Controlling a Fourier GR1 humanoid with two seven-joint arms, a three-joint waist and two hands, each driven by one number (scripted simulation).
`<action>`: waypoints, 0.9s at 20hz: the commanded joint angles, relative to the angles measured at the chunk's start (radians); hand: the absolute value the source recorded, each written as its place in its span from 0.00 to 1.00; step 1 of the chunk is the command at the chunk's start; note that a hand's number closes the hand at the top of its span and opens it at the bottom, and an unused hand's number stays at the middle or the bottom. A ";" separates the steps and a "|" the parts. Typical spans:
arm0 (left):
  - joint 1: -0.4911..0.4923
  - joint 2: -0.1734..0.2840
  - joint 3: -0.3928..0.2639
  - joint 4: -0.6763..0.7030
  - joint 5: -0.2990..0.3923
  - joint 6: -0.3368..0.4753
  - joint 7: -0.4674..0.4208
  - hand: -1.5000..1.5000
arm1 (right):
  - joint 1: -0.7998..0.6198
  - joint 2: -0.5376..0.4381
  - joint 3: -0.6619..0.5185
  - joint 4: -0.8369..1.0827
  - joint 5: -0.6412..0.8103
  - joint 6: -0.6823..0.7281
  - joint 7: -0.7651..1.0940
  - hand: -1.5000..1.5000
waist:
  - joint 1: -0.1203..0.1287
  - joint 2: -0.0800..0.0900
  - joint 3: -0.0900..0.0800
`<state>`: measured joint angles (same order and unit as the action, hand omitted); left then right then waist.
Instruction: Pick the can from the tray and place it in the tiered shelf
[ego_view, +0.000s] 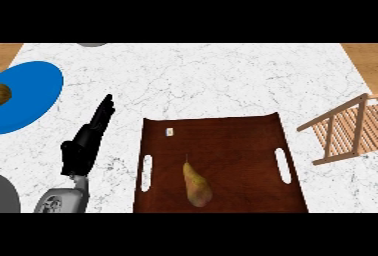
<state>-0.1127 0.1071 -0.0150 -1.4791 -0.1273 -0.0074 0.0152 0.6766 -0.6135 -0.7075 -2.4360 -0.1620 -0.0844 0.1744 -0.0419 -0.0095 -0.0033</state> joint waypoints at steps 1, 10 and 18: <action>-0.021 -0.002 -0.002 0.001 0.013 -0.018 0.016 0.50 | -0.096 -0.093 -0.198 0.029 -0.266 0.042 0.143 1.00 | 0.019 0.003 0.000; -0.038 -0.022 -0.020 0.000 -0.013 -0.001 0.026 0.50 | -0.323 -0.370 -0.445 0.334 -0.364 0.150 0.318 1.00 | 0.038 0.008 0.002; -0.047 -0.021 -0.007 0.043 -0.001 -0.024 -0.024 0.50 | -0.471 -0.418 -0.257 0.483 -0.111 0.121 0.188 1.00 | 0.053 0.012 0.003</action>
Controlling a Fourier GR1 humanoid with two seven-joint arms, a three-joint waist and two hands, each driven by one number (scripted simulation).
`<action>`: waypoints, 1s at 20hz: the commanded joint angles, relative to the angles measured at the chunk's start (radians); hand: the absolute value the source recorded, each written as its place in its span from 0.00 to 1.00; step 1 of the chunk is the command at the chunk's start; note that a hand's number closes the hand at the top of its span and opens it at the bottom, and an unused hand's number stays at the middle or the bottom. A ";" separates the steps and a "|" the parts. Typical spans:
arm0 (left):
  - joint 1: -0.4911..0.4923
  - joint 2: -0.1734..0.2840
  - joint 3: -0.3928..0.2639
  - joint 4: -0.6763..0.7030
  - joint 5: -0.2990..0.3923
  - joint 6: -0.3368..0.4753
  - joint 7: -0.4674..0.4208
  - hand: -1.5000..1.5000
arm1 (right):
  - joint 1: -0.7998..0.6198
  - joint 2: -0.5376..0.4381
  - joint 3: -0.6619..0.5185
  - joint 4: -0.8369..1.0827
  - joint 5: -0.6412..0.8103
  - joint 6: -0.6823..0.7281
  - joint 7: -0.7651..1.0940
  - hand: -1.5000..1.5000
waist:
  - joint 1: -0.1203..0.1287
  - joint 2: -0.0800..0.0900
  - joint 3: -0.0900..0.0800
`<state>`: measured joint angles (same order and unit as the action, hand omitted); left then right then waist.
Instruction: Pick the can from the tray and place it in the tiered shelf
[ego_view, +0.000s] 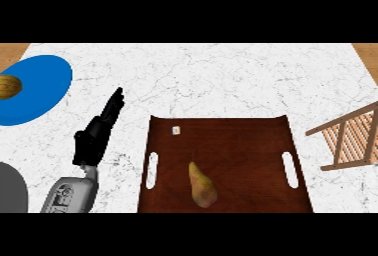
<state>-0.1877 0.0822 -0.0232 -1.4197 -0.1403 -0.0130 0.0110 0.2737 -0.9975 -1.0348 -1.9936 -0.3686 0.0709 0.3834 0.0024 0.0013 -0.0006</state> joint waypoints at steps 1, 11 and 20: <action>0.002 0.014 0.009 -0.051 0.014 -0.017 0.039 0.50 | -0.064 -0.001 0.067 0.136 0.114 0.019 -0.126 1.00 | 0.006 0.000 0.001; -0.024 0.013 0.009 -0.017 0.005 -0.029 0.036 0.50 | -0.279 0.037 0.365 0.229 0.375 -0.171 -0.257 1.00 | 0.013 0.002 0.001; -0.027 -0.031 -0.007 -0.008 -0.027 0.025 0.050 0.50 | -0.507 0.111 0.383 0.493 0.209 -0.154 -0.317 1.00 | 0.011 0.001 0.001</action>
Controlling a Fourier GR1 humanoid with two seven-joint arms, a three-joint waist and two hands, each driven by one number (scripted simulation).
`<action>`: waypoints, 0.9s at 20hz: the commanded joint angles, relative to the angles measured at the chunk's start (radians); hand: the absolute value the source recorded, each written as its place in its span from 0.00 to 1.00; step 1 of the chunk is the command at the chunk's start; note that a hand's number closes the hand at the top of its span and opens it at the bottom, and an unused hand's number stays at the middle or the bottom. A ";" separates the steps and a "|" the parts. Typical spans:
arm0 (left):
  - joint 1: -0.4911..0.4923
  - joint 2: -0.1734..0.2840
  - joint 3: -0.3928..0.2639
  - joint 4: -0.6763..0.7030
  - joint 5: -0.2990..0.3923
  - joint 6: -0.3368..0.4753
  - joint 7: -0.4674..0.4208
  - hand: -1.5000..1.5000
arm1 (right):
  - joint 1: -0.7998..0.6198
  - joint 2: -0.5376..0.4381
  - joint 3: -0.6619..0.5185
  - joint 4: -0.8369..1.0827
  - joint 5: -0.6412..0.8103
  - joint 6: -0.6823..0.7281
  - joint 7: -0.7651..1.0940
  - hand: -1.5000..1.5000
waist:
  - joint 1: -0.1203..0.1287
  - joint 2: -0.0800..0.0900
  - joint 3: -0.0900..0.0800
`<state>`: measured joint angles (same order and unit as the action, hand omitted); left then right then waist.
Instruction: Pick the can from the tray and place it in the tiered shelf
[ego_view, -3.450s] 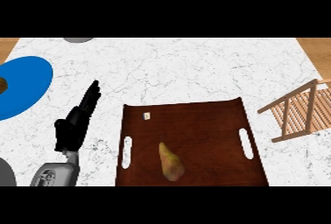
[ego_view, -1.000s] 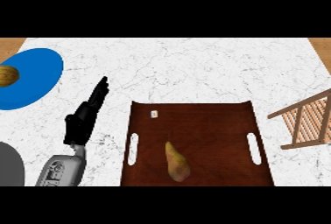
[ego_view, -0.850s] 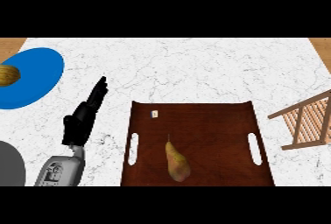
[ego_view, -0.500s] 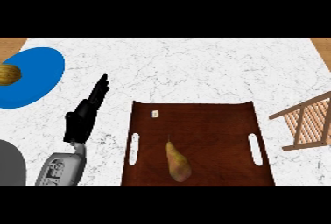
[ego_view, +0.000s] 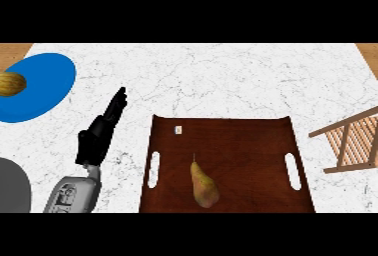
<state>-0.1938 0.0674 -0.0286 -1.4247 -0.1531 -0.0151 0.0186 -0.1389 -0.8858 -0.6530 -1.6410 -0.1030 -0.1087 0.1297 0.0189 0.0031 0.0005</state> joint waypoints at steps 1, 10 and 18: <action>0.002 -0.016 -0.024 -0.042 -0.021 0.015 0.035 0.50 | -0.064 0.054 0.015 0.174 -0.028 0.019 -0.151 1.00 | -0.008 -0.002 0.000; 0.012 0.002 0.015 -0.033 -0.009 0.004 0.021 0.50 | -0.162 0.035 0.024 0.308 -0.023 0.052 -0.216 1.00 | -0.018 -0.003 0.000; 0.094 -0.001 -0.007 -0.121 0.010 -0.021 0.043 0.50 | -0.142 -0.065 0.052 0.435 0.176 -0.066 -0.074 0.00 | -0.015 -0.004 -0.001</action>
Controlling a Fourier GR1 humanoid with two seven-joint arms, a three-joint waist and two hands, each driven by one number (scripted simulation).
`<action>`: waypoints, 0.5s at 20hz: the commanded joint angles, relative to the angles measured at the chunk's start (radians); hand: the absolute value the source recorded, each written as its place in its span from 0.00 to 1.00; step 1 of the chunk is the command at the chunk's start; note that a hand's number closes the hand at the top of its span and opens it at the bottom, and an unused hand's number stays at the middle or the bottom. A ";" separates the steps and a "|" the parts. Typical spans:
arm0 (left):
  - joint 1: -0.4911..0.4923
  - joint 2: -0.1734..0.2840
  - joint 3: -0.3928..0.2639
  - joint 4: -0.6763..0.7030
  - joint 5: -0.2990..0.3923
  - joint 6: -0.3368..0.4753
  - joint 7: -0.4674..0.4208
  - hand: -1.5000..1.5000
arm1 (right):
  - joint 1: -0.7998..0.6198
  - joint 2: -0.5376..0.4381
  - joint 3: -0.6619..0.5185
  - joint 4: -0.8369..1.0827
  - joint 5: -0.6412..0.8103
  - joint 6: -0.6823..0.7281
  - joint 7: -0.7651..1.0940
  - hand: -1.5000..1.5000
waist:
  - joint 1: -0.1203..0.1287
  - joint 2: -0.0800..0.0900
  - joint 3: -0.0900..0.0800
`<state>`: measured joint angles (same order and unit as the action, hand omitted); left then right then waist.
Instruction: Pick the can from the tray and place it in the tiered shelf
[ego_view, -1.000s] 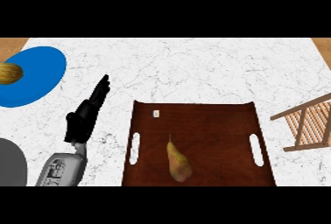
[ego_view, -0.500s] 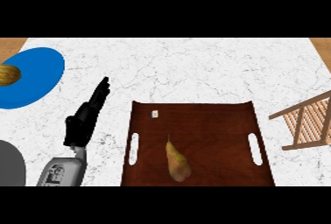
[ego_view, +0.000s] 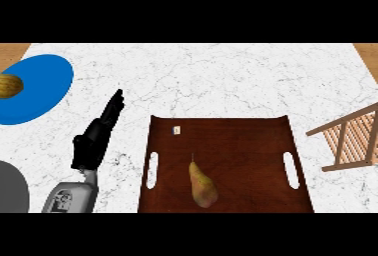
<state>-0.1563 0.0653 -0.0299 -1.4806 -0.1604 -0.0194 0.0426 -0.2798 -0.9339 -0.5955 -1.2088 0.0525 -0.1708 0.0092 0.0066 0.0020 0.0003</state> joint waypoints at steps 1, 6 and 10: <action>0.011 -0.007 0.006 0.003 -0.005 0.011 -0.020 0.50 | 0.025 0.013 -0.046 0.068 -0.016 0.024 -0.069 0.00 | -0.007 -0.002 0.000; 0.025 0.021 0.027 -0.006 0.020 -0.023 -0.016 0.50 | -0.042 0.012 -0.080 0.095 -0.107 0.068 -0.020 0.00 | -0.004 -0.003 0.000; -0.035 -0.007 0.014 0.065 -0.010 0.008 -0.035 0.50 | -0.057 -0.009 -0.120 0.122 -0.194 0.161 -0.013 0.00 | -0.009 -0.002 0.000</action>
<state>-0.1784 0.0629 -0.0204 -1.4591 -0.1643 -0.0179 0.0428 -0.3257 -0.9381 -0.6796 -1.1145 -0.0748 -0.0700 0.0000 -0.0002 0.0000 0.0000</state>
